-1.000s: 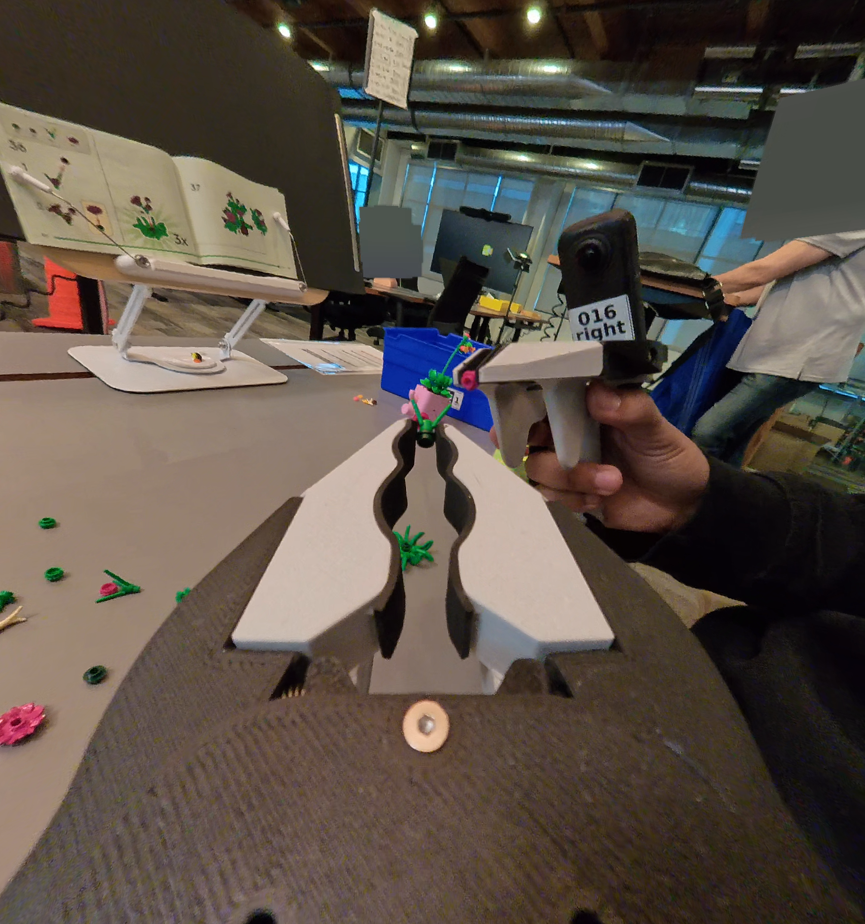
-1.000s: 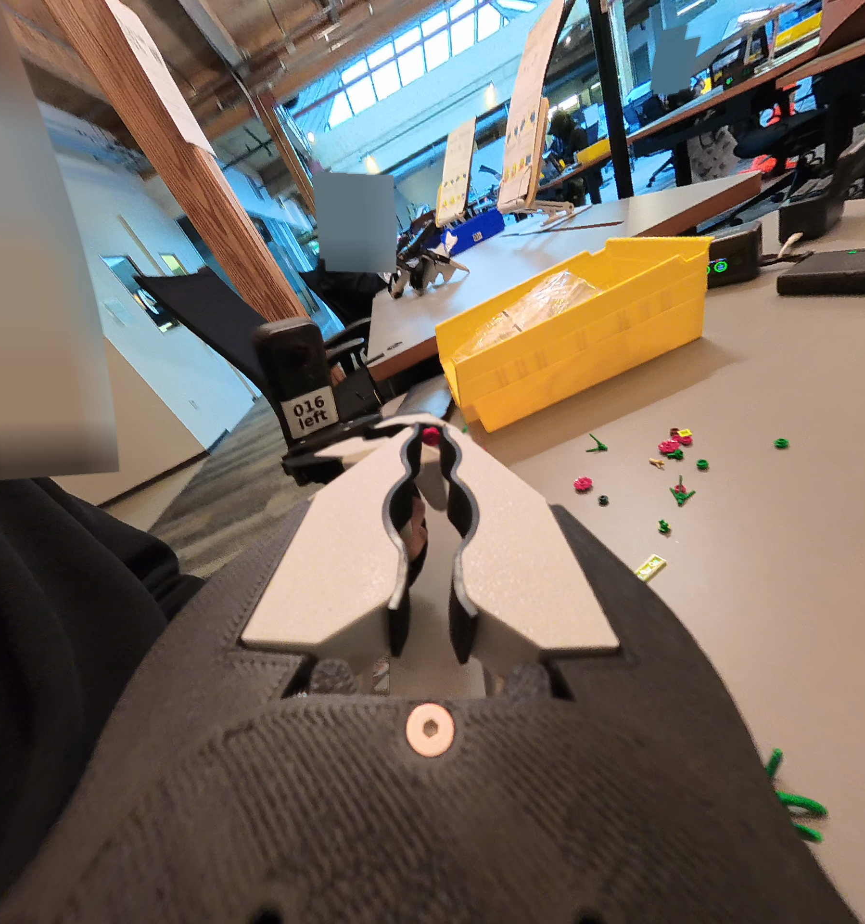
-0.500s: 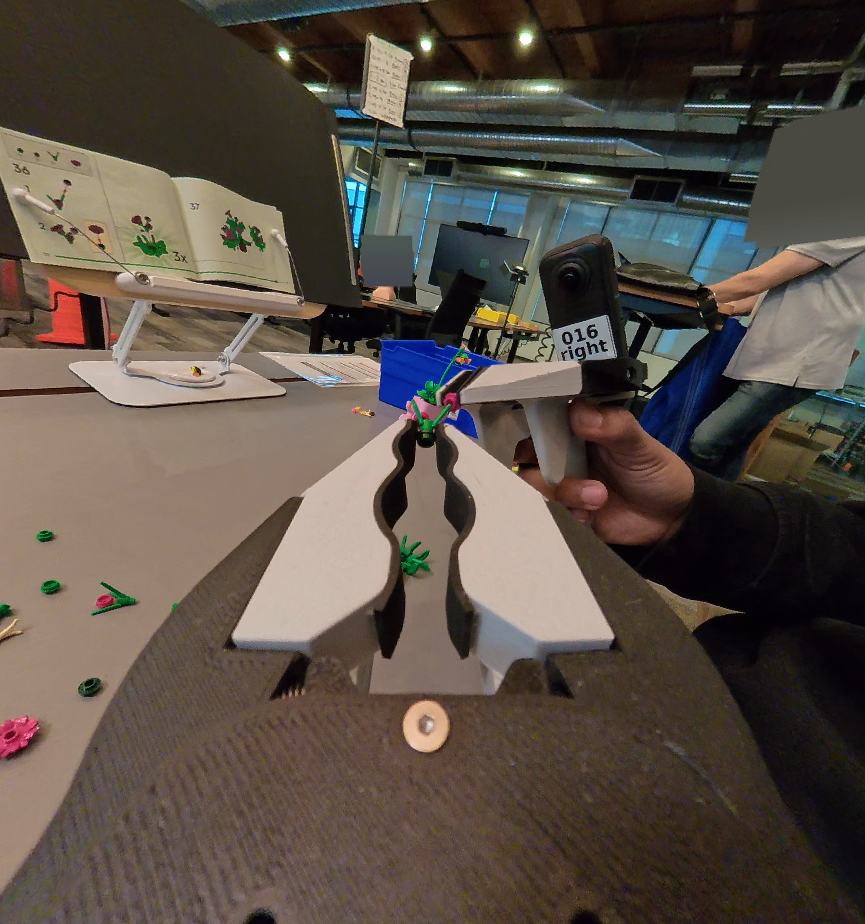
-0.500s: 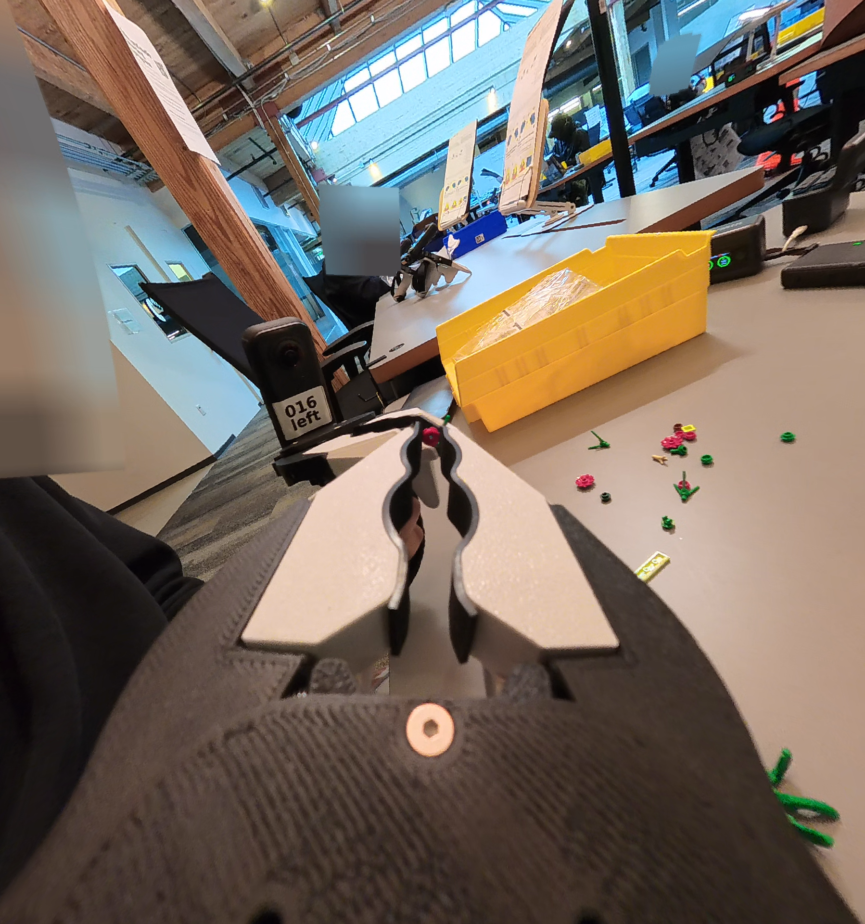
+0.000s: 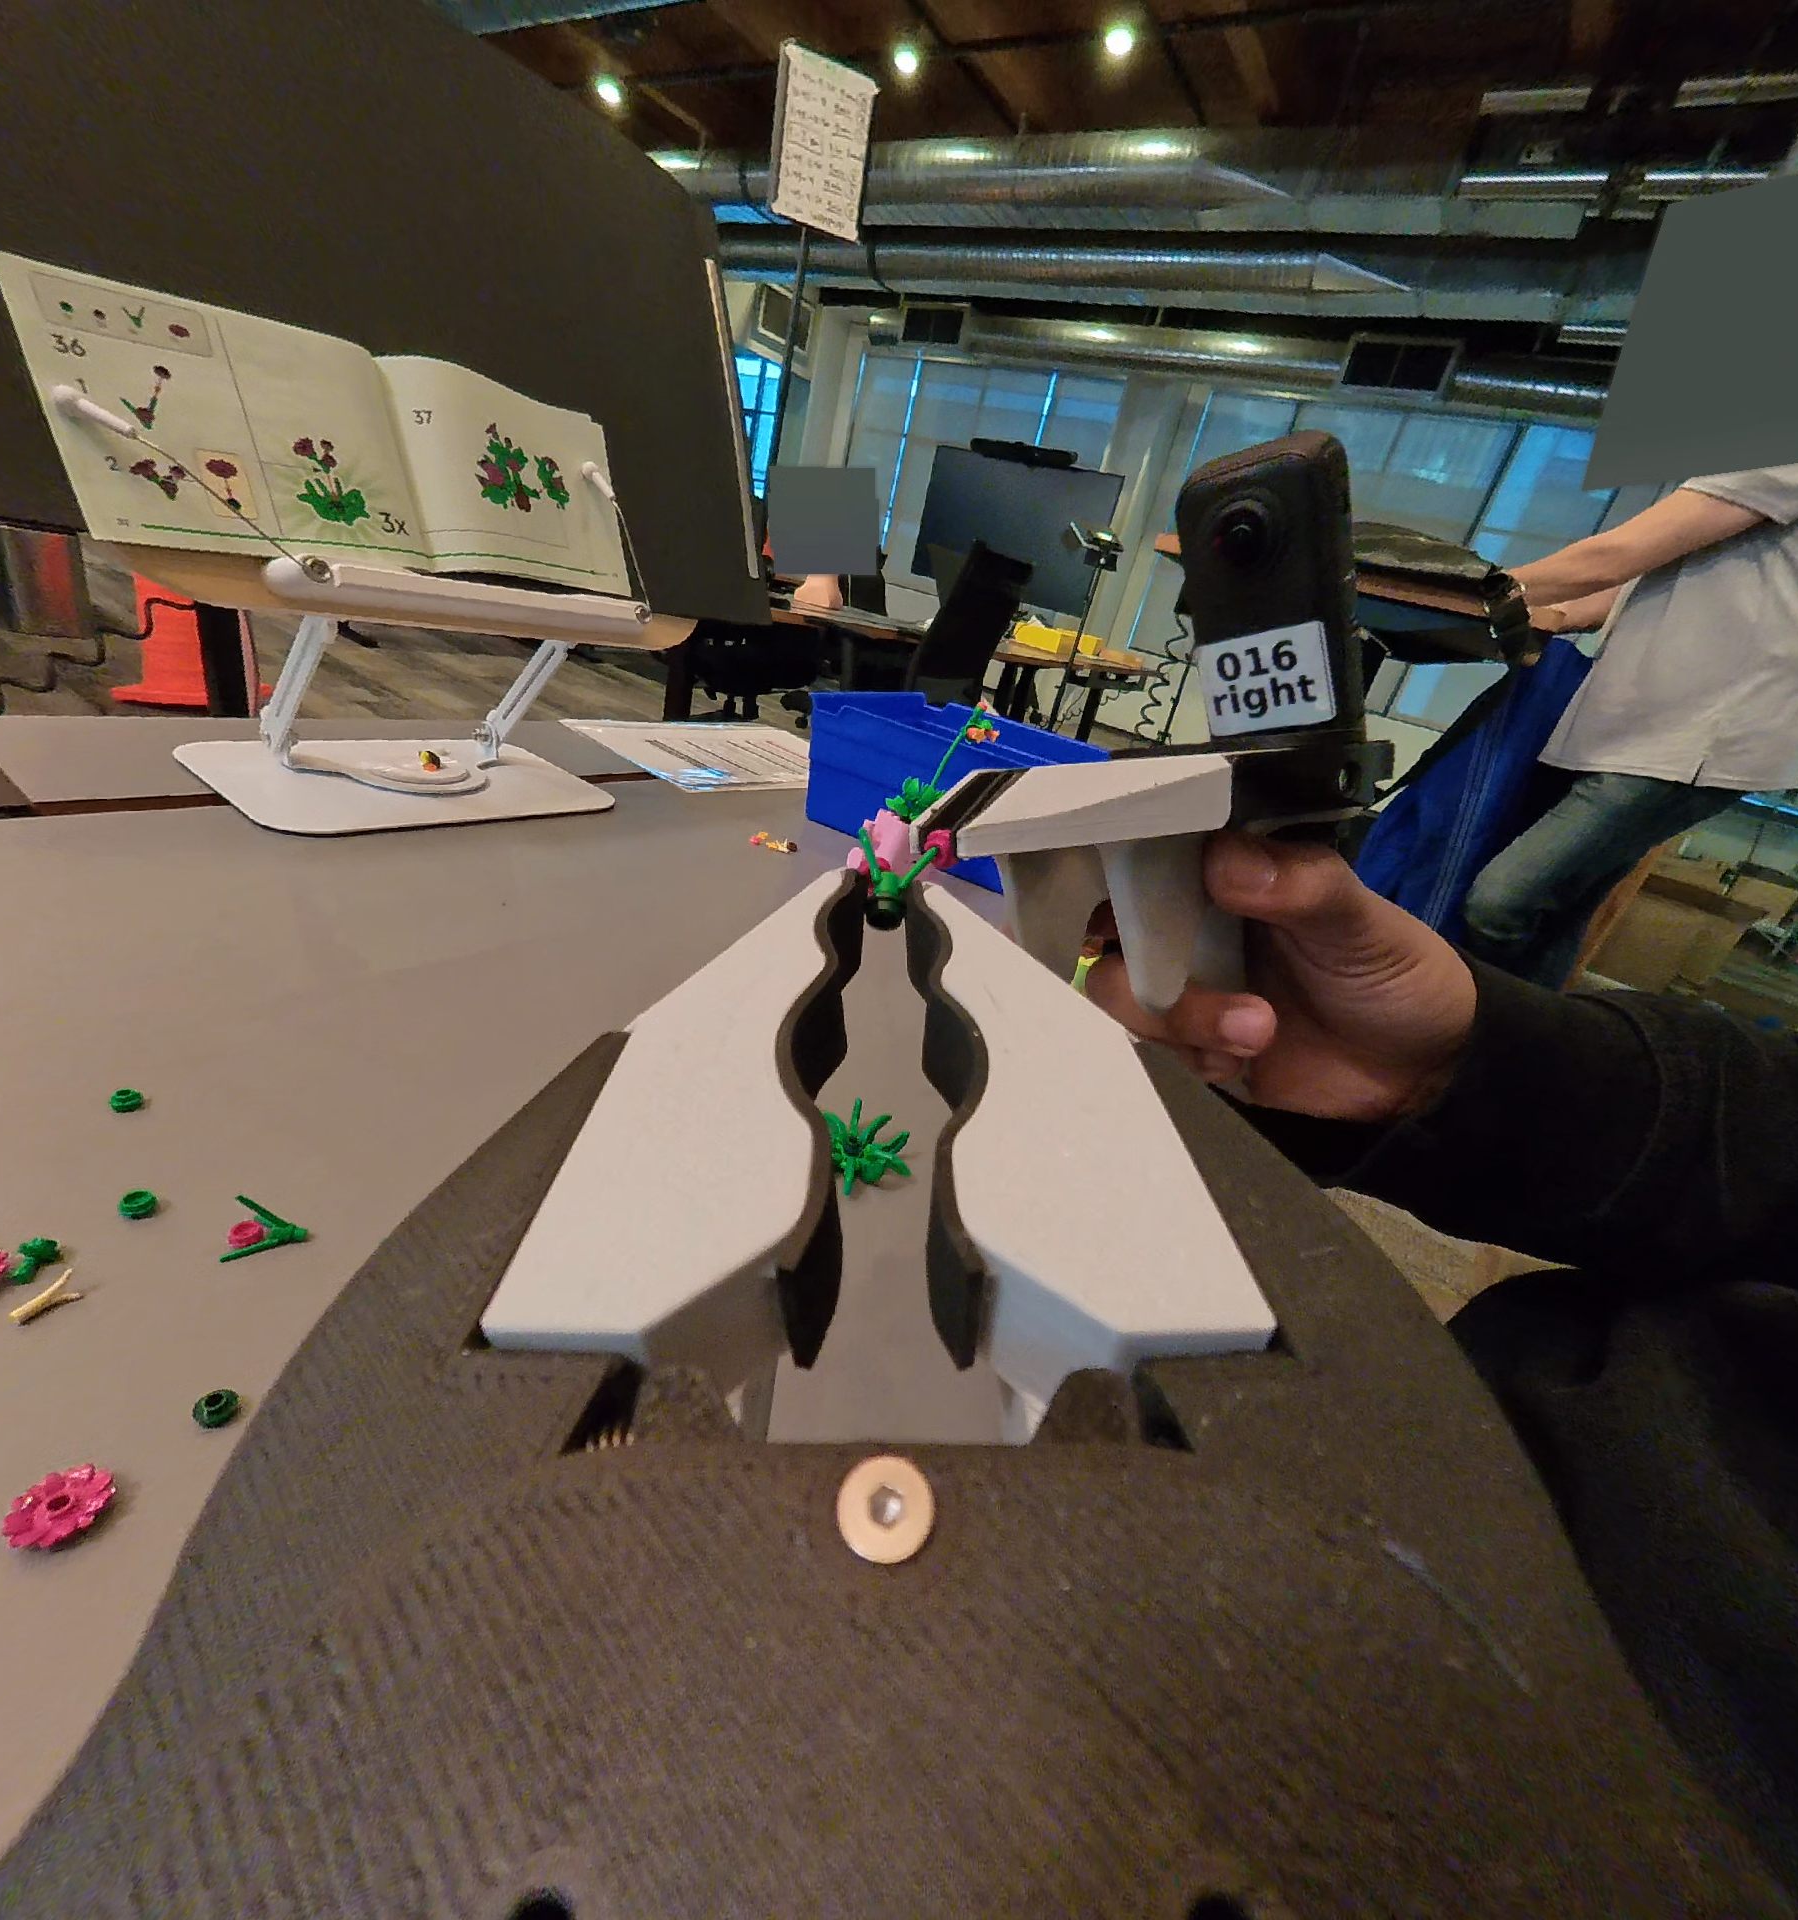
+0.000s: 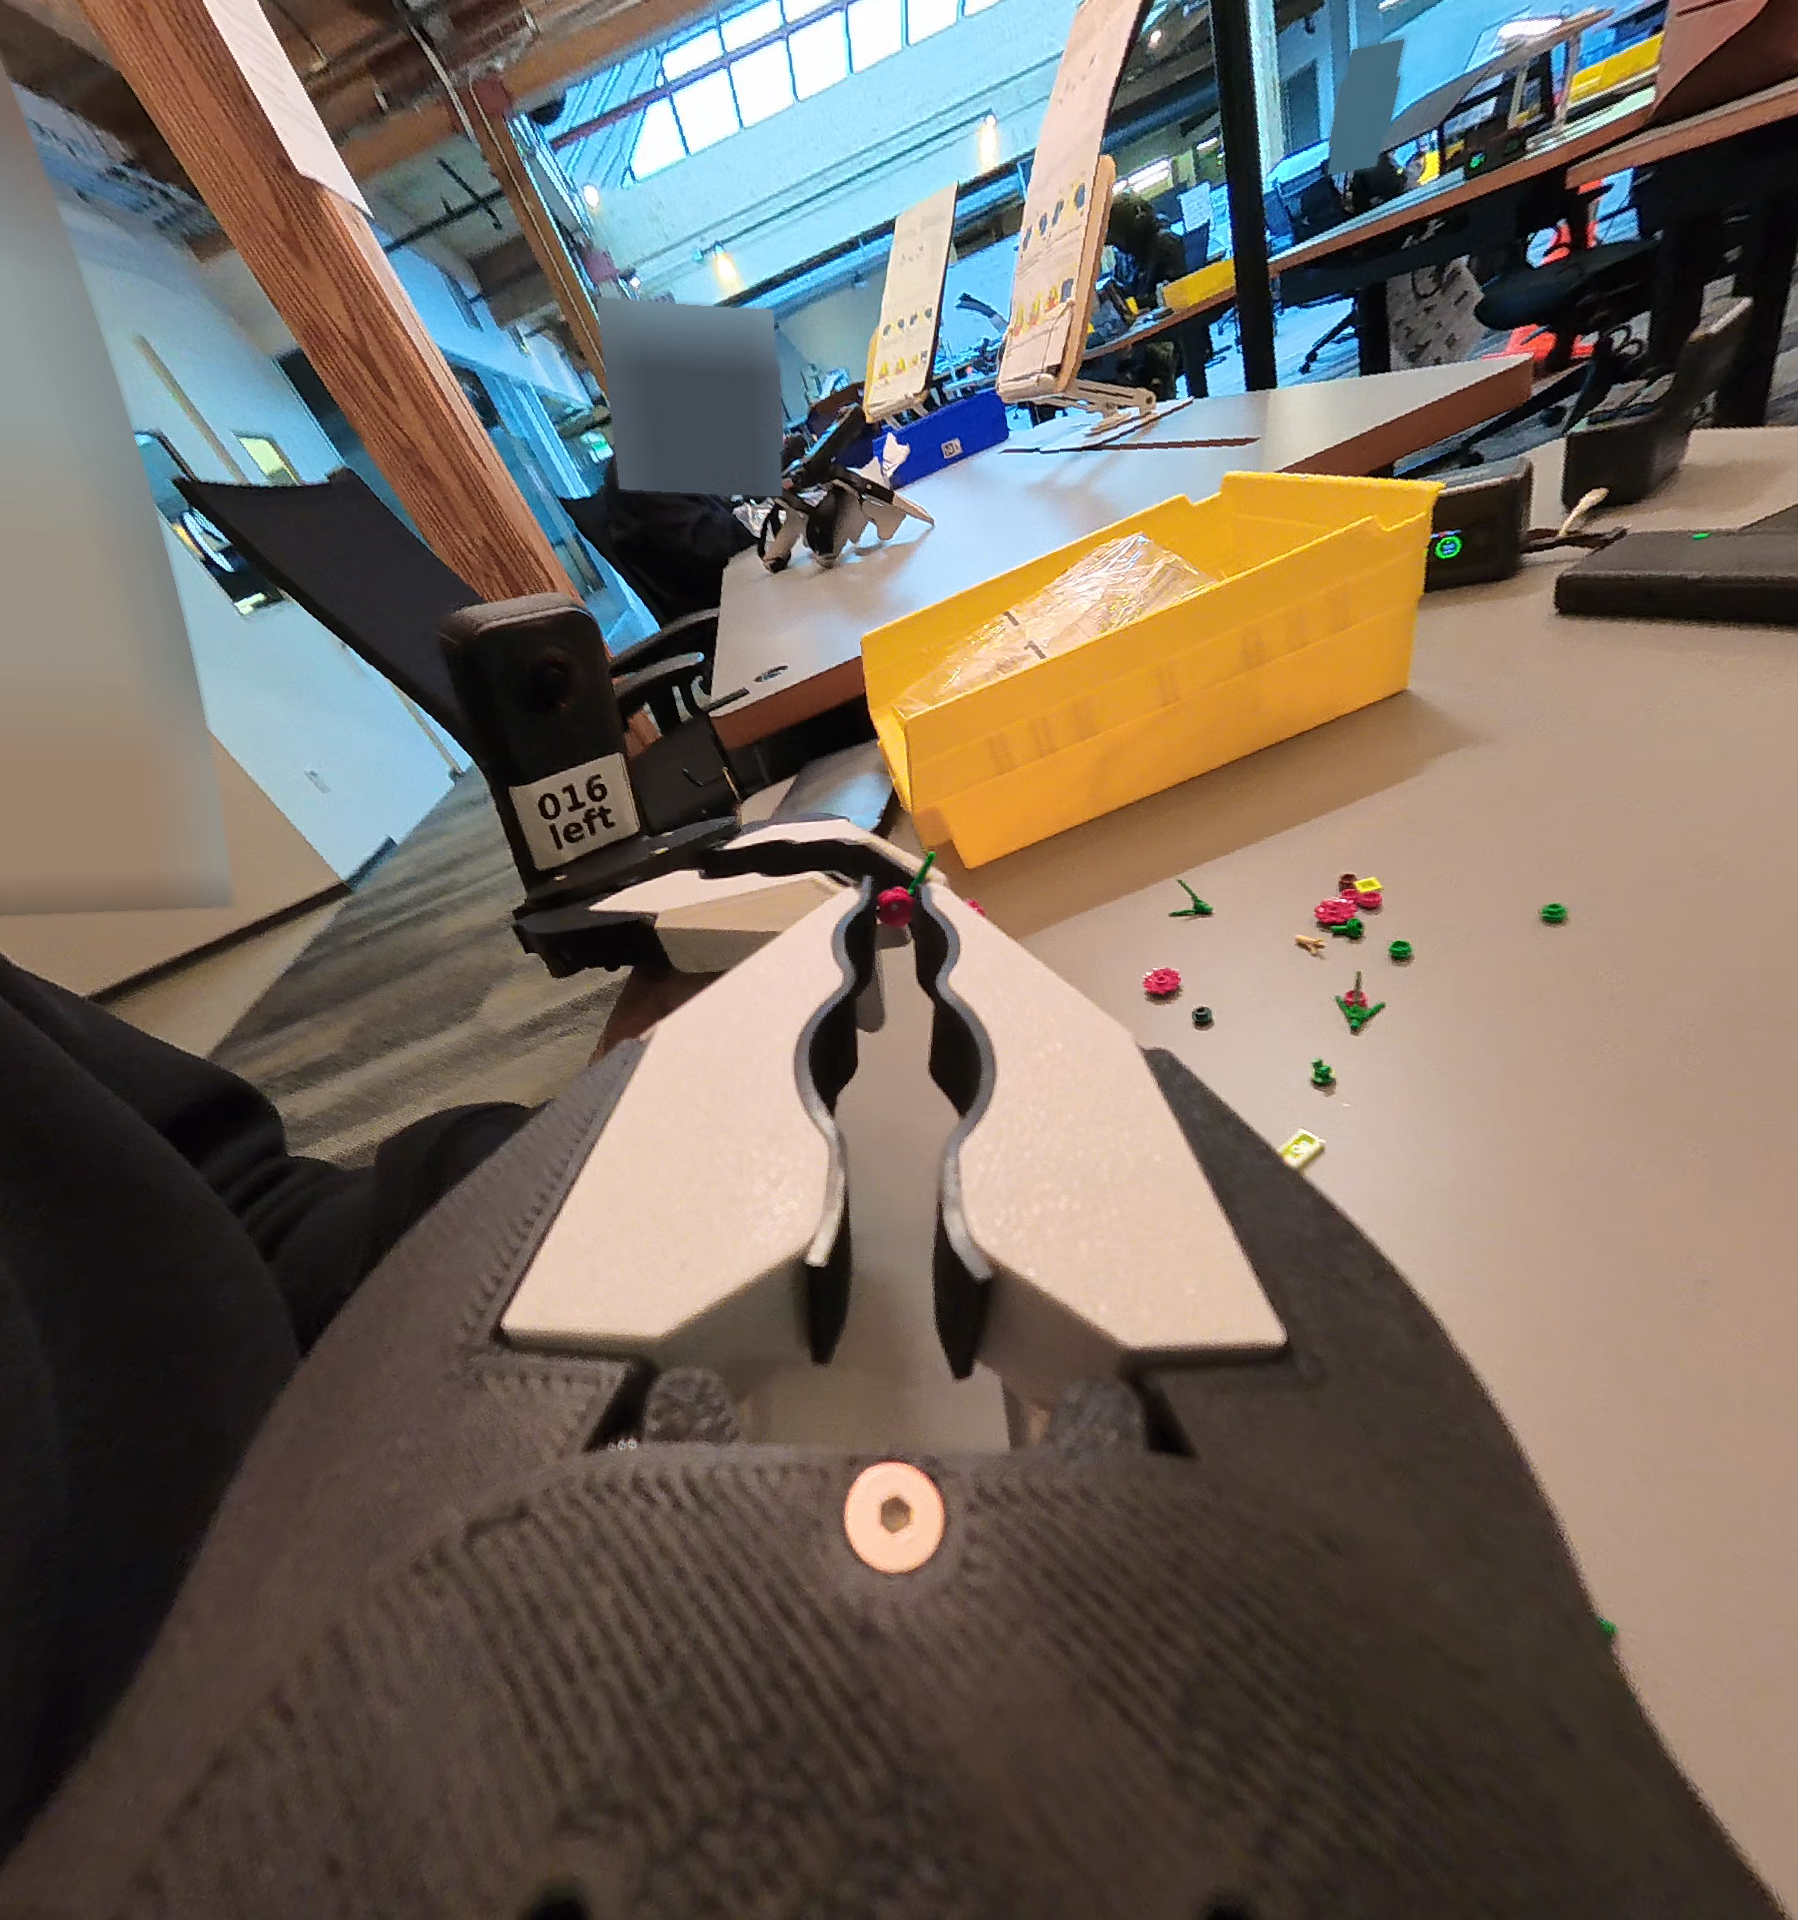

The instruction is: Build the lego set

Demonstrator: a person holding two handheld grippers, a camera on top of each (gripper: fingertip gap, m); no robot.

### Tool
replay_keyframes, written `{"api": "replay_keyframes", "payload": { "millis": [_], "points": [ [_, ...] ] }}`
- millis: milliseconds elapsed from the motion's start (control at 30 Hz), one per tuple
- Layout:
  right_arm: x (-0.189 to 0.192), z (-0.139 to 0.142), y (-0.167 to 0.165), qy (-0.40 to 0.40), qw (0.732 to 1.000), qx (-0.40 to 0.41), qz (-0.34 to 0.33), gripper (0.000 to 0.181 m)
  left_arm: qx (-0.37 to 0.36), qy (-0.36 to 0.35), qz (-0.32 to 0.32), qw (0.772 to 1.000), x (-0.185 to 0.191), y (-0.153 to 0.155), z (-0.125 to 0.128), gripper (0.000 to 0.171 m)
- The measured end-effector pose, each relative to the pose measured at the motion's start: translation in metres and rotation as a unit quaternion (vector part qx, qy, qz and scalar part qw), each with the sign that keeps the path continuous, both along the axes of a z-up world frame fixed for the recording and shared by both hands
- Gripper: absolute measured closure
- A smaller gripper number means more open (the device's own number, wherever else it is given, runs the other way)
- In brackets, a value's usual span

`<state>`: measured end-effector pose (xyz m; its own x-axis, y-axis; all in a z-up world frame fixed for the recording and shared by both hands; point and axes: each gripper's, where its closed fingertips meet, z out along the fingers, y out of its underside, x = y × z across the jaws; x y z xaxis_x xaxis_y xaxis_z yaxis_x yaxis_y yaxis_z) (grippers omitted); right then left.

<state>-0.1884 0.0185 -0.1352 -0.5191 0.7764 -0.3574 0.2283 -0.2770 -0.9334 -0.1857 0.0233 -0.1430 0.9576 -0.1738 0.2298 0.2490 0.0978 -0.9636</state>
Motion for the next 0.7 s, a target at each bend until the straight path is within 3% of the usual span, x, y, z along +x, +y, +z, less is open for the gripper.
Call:
{"api": "replay_keyframes", "payload": {
  "millis": [567,633,700],
  "points": [
    [-0.001,-0.008,-0.003,-0.018,0.999,0.031,-0.001,0.176,0.014,-0.015,0.01,1.0,-0.008,-0.005,0.004,0.166],
    [-0.001,-0.017,0.002,-0.053,0.998,0.027,-0.012,0.177,0.012,-0.027,0.017,0.999,-0.013,-0.005,0.002,0.166],
    [0.003,-0.049,0.004,-0.147,0.987,0.058,-0.011,0.176,0.016,-0.04,0.028,0.999,-0.019,-0.008,0.003,0.166]
  ]
}}
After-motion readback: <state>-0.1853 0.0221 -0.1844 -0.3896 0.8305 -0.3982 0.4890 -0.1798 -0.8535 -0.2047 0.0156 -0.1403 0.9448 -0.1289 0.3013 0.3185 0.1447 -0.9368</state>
